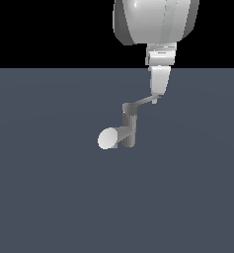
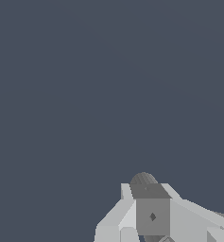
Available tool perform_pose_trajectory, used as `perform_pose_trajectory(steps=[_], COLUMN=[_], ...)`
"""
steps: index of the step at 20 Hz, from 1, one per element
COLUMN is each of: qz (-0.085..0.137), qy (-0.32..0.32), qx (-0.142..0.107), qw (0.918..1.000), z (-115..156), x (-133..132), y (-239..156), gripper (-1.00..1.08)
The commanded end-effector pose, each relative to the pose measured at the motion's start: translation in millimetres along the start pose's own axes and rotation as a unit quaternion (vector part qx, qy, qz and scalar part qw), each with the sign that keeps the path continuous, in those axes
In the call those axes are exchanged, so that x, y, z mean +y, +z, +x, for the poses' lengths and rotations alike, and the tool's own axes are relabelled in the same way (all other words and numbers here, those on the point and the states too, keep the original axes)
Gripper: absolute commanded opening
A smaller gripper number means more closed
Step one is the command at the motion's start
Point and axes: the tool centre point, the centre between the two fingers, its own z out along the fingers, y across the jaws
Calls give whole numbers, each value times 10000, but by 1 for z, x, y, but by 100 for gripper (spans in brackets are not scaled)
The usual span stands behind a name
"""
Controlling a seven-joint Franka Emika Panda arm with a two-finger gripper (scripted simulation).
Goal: Turn on the faucet by rotating a designated handle.
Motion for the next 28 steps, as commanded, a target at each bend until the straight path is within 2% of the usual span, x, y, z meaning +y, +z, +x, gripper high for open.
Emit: perform_pose_trajectory(steps=[1, 24, 25, 28], qz=[0, 2, 176, 151], qy=[1, 6, -61, -51], qx=[0, -4, -12, -11], qw=[10000, 10000, 9998, 9999], z=[0, 6, -3, -8], x=[0, 67, 54, 64], y=[0, 0, -14, -12], gripper=[-100, -100, -100, -100])
